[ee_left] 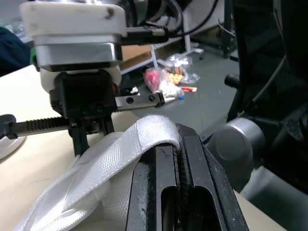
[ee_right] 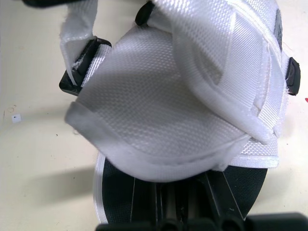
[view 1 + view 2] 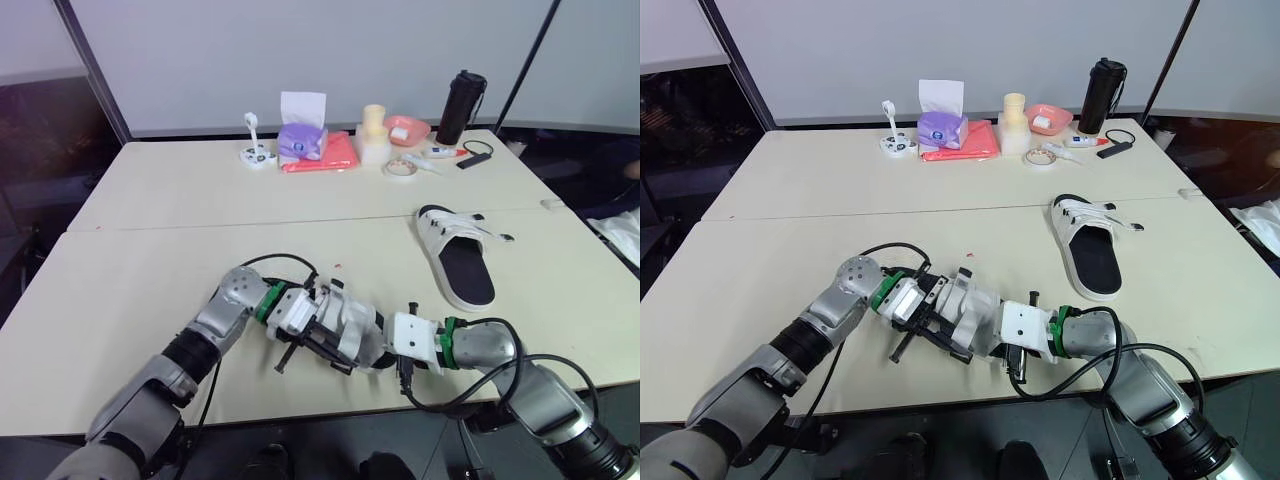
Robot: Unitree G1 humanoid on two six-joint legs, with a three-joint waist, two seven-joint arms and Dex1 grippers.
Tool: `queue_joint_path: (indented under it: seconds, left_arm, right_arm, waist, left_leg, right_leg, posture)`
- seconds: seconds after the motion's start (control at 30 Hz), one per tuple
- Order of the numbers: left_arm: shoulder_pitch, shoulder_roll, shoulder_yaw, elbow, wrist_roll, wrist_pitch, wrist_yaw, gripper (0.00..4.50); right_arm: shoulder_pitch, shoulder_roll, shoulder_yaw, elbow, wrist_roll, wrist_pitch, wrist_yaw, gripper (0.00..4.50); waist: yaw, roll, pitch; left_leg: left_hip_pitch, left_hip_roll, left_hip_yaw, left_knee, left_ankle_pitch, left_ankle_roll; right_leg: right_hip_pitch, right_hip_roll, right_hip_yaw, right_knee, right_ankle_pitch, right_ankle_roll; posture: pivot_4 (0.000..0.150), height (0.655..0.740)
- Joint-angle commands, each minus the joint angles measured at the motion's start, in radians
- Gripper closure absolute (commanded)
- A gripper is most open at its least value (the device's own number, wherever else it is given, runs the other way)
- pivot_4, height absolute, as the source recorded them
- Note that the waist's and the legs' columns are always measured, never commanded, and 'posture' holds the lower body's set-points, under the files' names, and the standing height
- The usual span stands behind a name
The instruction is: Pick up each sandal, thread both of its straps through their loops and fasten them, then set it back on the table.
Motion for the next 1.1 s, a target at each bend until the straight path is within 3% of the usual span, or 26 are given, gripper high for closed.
queue_joint_path:
  seconds: [0.03,0.17,0.2,0.33,0.47,0.7,0.93,1.03,1.1]
  left_arm:
    - [-0.020,-0.001,-0.020,0.065,0.034,-0.068,-0.007,4.48]
    - [-0.043,-0.046,0.008,0.115,0.031,-0.107,-0.007,4.48]
    - [-0.062,0.000,-0.092,0.077,-0.001,-0.126,0.127,4.48]
    - [-0.021,-0.054,-0.011,0.064,-0.017,-0.085,-0.007,4.48]
    - [-0.027,-0.078,0.047,0.045,-0.039,-0.014,-0.007,4.48]
    - [-0.002,0.018,-0.062,-0.027,-0.023,-0.050,-0.007,4.48]
    - [-0.020,-0.022,-0.029,0.025,-0.015,-0.099,-0.007,4.48]
    - [-0.032,-0.112,0.091,0.080,-0.027,-0.062,0.004,4.48]
    - [-0.044,-0.115,0.091,0.097,-0.009,-0.080,-0.003,4.48]
  right_arm:
    - [0.038,-0.007,0.068,0.058,-0.026,0.026,0.028,4.50]
    - [0.034,-0.007,0.067,0.060,-0.026,0.026,0.030,4.50]
    - [0.035,-0.007,0.067,0.060,-0.026,0.024,0.029,4.50]
    - [0.035,-0.009,0.067,0.061,-0.026,0.023,0.030,4.50]
    - [0.037,-0.011,0.066,0.061,-0.026,0.022,0.030,4.50]
    - [0.034,-0.011,0.067,0.065,-0.026,0.020,0.031,4.50]
    - [0.031,-0.009,0.068,0.070,-0.027,0.018,0.031,4.50]
    - [0.029,-0.009,0.066,0.071,-0.027,0.019,0.031,4.50]
    - [0.030,-0.010,0.066,0.070,-0.026,0.019,0.031,4.50]
  waist:
    - [0.000,0.000,0.000]
    - [0.000,0.000,0.000]
    - [0.000,0.000,0.000]
    - [0.000,0.000,0.000]
    - [0.001,0.000,0.000]
    - [-0.001,0.000,0.000]
    - [0.000,0.000,0.000]
    - [0.002,-0.001,0.001]
    - [0.001,-0.001,0.001]
  left_leg:
    - [0.000,0.000,0.000,0.000,0.000,0.000]
    - [0.000,0.000,0.000,0.000,0.000,0.000]
    - [0.000,0.000,0.000,0.000,0.000,0.000]
    - [0.000,0.000,0.000,0.000,0.000,0.000]
    - [0.000,0.000,0.000,0.000,0.000,0.000]
    - [0.000,0.000,0.000,-0.001,0.000,0.000]
    - [0.000,0.000,0.000,-0.001,0.000,0.000]
    - [0.000,0.000,0.000,-0.001,0.000,0.000]
    - [0.000,0.000,0.000,-0.001,0.000,0.000]
  right_leg:
    - [0.000,0.000,0.000,0.000,0.000,0.000]
    - [0.000,0.000,0.000,0.000,0.000,0.000]
    - [0.000,0.000,0.000,0.000,0.000,0.000]
    - [0.000,0.000,0.000,0.000,0.000,0.000]
    - [0.000,0.000,0.000,0.000,0.000,0.000]
    - [0.000,0.000,0.000,0.000,0.000,0.001]
    - [-0.001,0.000,0.000,0.000,0.000,0.000]
    - [-0.001,0.000,0.000,0.000,0.000,0.000]
    - [0.000,0.000,0.000,0.000,0.000,0.000]
  posture:
    - [0.150,0.7344]
    - [0.150,0.7344]
    - [0.150,0.7344]
    - [0.150,0.7344]
    - [0.150,0.7344]
    - [0.150,0.7344]
    - [0.150,0.7344]
    - [0.150,0.7344]
    - [0.150,0.7344]
